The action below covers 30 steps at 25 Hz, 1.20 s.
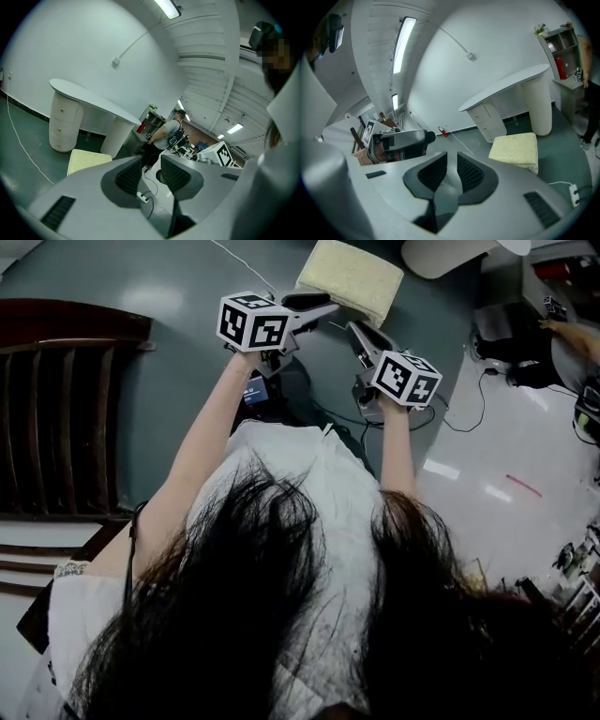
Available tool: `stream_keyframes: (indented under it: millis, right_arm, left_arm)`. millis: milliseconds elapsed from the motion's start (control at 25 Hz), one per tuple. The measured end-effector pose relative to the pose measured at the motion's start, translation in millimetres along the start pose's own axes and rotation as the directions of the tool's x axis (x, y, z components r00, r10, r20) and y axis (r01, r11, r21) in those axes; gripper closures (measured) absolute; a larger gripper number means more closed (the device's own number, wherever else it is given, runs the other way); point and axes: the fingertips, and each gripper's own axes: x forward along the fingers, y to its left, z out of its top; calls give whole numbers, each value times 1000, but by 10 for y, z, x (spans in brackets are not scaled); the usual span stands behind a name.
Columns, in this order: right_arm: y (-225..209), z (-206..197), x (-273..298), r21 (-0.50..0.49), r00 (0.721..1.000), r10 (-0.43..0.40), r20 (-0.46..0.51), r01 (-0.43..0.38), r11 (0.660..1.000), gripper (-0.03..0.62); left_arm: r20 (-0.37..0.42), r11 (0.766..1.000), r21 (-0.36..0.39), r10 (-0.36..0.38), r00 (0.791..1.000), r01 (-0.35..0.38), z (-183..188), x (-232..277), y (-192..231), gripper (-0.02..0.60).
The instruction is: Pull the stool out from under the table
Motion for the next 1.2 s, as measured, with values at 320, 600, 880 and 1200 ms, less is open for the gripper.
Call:
stream_keyframes:
  millis: [320, 600, 880, 1200]
  right_arm:
    - [223, -184, -317, -50, 999, 42, 10, -42, 998, 519]
    - [310, -296, -455, -85, 999, 44, 0, -44, 995, 519]
    - [372, -362, -507, -99, 999, 46, -5, -46, 994, 519]
    - [341, -408, -647, -103, 999, 47, -3, -47, 994, 520]
  left_arm:
    - [29, 1000, 4, 2, 1000, -2, -238, -152, -412, 443]
    - [53, 1000, 8, 8, 999, -8, -328, -260, -580, 443]
    - [69, 1000, 6, 7, 998, -8, -355, -347, -645, 443]
    - [84, 1000, 8, 3, 996, -4, -358, -327, -800, 443]
